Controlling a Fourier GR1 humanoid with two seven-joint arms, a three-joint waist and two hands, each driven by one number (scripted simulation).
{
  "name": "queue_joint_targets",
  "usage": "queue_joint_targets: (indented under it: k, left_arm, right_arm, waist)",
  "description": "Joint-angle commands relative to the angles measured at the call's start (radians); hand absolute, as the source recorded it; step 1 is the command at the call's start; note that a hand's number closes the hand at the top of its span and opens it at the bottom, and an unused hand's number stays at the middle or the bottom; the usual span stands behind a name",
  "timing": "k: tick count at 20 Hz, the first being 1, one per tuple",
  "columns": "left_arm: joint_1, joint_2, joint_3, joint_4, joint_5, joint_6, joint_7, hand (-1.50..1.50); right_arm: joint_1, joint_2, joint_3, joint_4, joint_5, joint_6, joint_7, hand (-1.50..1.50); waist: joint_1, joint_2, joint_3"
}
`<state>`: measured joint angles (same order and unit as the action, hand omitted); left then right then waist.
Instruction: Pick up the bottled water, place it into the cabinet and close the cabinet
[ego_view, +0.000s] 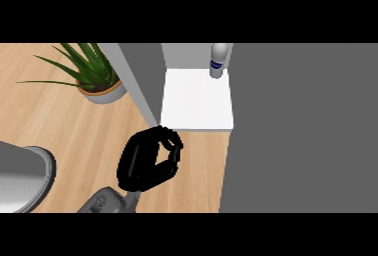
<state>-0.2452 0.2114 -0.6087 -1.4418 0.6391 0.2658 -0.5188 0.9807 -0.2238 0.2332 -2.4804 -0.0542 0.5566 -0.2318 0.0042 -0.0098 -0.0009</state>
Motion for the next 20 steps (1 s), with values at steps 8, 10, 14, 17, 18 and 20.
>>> queue_joint_targets:
  k: [8, 10, 14, 17, 18, 20]
  left_arm:
    - [0.268, 0.224, 0.112, -0.315, 0.068, -0.031, 0.017, -1.5]
    - [0.296, 0.199, 0.125, -0.257, 0.09, -0.076, -0.032, -1.5]
    - [0.365, 0.257, 0.178, -0.384, 0.151, -0.085, -0.003, -1.5]
    - [0.426, 0.311, 0.223, -0.392, 0.186, -0.133, -0.008, -1.5]
    - [0.424, 0.318, 0.235, -0.386, 0.203, -0.154, -0.003, -1.5]
    - [0.446, 0.339, 0.254, -0.401, 0.219, -0.165, 0.002, -1.5]
  right_arm:
    - [0.029, -0.1, 0.118, -0.195, 0.167, 0.09, -0.012, 1.5]
    - [0.037, -0.127, 0.19, -0.23, 0.171, 0.11, 0.027, 1.5]
    - [-0.005, -0.165, 0.311, -0.225, 0.21, 0.142, 0.083, 1.5]
    - [-0.047, -0.171, 0.369, -0.241, 0.225, 0.137, 0.106, 1.5]
    - [-0.091, -0.173, 0.384, -0.209, 0.248, 0.141, 0.119, 1.5]
    - [-0.108, -0.179, 0.41, -0.208, 0.255, 0.129, 0.143, 1.5]
  waist:
    - [0.0, -0.007, -0.002]
    - [-0.008, 0.0, -0.004]
    - [0.014, -0.005, -0.005]
    - [0.021, -0.01, -0.009]
    - [0.026, -0.01, -0.011]
    - [0.025, -0.011, -0.012]
